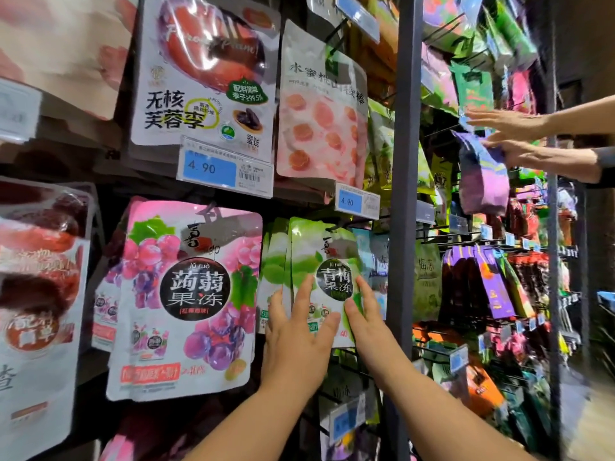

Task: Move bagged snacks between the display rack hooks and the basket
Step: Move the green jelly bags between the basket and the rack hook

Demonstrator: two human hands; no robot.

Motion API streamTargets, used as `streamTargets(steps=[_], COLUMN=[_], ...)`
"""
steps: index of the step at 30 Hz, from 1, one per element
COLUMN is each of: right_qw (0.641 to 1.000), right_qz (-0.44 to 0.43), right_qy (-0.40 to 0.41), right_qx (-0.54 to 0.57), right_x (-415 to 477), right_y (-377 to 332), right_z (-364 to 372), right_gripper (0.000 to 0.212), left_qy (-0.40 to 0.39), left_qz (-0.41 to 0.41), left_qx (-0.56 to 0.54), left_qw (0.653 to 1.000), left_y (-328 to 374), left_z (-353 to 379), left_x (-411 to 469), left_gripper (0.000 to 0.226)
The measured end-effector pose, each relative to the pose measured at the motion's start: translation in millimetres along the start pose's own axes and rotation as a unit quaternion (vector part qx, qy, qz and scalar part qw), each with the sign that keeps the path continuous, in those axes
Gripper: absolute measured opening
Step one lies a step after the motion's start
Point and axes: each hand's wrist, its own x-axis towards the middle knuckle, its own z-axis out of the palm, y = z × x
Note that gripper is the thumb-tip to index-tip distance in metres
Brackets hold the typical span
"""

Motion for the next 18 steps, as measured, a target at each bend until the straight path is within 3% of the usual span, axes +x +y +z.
streamTargets(steps=[10,18], right_qw=[0.993,0.993], right_qz=[0.058,0.058], right_qy=[-0.03,-0.033], right_qx=[-0.098,-0.102], right_x=[33,38], right_y=[4,10], right_z=[29,35], right_gripper=[0.066,0.067], left_qy=[0.034,0.038], left_qz=[-0.035,-0.109], left_qx=[-0.043,0.013], left_qw=[0.998,0.993], left_y=[-16,-24], left_z=[2,10], left_x=[28,33], left_gripper=[0.066,0.061])
